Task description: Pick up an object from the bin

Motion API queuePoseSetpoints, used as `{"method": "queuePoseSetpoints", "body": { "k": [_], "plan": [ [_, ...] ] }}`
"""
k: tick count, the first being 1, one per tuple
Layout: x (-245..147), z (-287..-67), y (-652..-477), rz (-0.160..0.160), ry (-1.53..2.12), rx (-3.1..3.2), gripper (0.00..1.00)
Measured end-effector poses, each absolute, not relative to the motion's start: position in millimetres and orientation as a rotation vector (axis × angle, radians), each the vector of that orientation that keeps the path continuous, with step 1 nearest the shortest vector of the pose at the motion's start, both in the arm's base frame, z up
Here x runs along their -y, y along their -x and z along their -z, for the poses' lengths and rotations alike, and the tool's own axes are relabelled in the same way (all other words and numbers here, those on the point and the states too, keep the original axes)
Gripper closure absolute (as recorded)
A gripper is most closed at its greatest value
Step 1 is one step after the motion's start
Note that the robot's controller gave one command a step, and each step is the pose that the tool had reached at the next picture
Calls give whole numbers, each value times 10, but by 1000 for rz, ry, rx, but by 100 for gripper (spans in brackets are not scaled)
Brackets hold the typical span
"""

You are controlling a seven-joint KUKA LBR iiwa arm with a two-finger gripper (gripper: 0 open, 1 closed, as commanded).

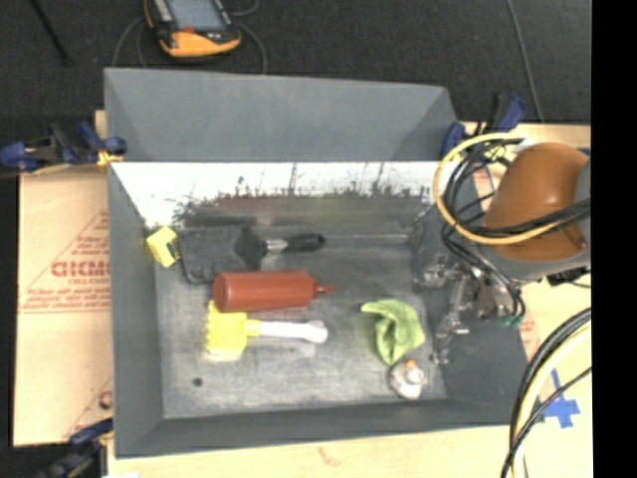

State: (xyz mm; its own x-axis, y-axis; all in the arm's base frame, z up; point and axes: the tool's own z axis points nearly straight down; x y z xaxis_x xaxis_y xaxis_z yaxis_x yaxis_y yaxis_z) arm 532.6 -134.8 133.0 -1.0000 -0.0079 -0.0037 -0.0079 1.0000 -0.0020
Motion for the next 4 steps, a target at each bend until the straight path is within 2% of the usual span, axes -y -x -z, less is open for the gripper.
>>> {"method": "queuePoseSetpoints", "body": {
  "k": [1, 2, 3, 4],
  "plan": [
    [1347, -1330, -5327, 3, 14, -3138, 0],
    [1165, -931, -5268, 6, 81, -3130, 0],
    [1000, -732, -4850, 2, -119, -3132, 100],
    [999, -732, -4851, 2, -117, -3132, 100]
  ]
}}
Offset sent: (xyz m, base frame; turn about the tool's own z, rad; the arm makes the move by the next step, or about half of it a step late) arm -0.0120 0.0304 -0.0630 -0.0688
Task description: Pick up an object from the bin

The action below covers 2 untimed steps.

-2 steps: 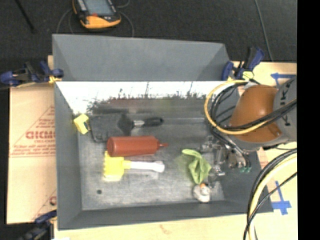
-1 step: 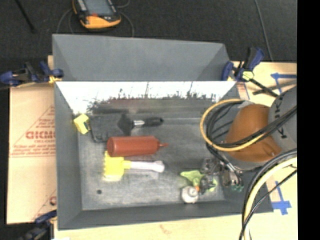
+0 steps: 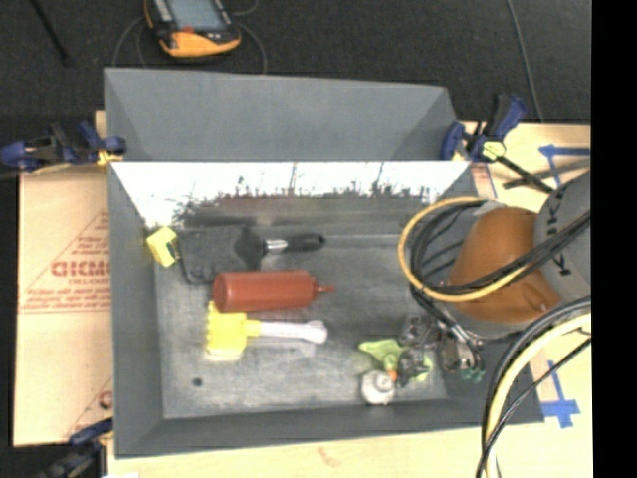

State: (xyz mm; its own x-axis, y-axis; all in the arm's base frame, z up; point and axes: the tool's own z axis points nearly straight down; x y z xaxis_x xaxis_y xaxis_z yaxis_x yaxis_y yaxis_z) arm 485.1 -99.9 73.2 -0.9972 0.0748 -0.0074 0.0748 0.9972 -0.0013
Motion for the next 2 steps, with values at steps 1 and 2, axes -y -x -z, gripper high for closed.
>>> {"method": "queuePoseSetpoints", "body": {
  "k": [1, 2],
  "plan": [
    [1015, -1232, -4837, -1, -114, -3144, 100],
    [1029, -1984, -4789, -1, -195, -3137, 100]
  ]
}}
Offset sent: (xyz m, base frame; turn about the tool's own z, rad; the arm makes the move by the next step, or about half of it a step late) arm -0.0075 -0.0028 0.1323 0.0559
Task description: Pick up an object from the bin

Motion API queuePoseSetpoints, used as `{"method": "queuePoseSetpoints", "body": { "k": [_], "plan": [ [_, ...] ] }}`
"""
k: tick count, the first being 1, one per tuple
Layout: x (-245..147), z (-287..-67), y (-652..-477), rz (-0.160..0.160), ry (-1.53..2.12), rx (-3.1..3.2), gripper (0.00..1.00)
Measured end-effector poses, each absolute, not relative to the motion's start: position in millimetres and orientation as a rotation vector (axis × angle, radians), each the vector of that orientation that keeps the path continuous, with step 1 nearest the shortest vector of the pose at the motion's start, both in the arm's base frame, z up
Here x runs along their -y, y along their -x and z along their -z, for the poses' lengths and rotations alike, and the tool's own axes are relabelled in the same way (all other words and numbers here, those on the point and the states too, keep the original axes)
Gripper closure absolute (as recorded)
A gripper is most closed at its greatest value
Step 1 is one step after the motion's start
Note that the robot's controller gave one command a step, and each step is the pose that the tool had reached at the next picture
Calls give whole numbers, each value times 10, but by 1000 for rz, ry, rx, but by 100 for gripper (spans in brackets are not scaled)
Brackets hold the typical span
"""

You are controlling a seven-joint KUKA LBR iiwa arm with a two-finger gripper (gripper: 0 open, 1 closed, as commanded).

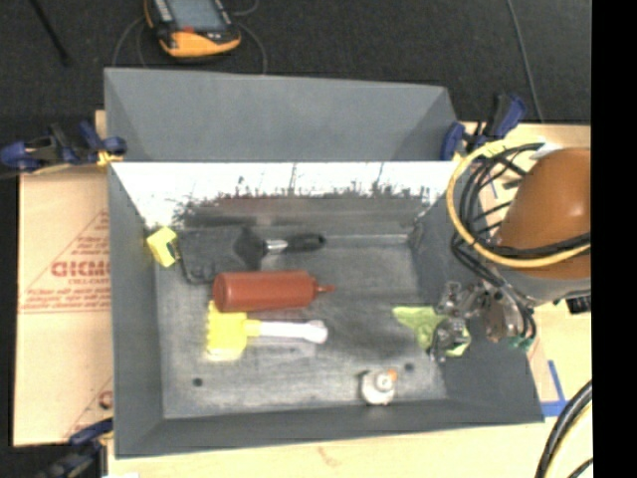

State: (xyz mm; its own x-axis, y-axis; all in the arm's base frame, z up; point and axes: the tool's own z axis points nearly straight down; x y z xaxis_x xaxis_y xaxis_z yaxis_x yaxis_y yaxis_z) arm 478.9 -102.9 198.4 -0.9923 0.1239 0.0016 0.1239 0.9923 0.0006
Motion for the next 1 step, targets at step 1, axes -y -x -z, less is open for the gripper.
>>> {"method": "queuePoseSetpoints", "body": {
  "k": [1],
  "plan": [
    [1079, -2564, -4896, 0, 197, 3138, 100]
  ]
}}
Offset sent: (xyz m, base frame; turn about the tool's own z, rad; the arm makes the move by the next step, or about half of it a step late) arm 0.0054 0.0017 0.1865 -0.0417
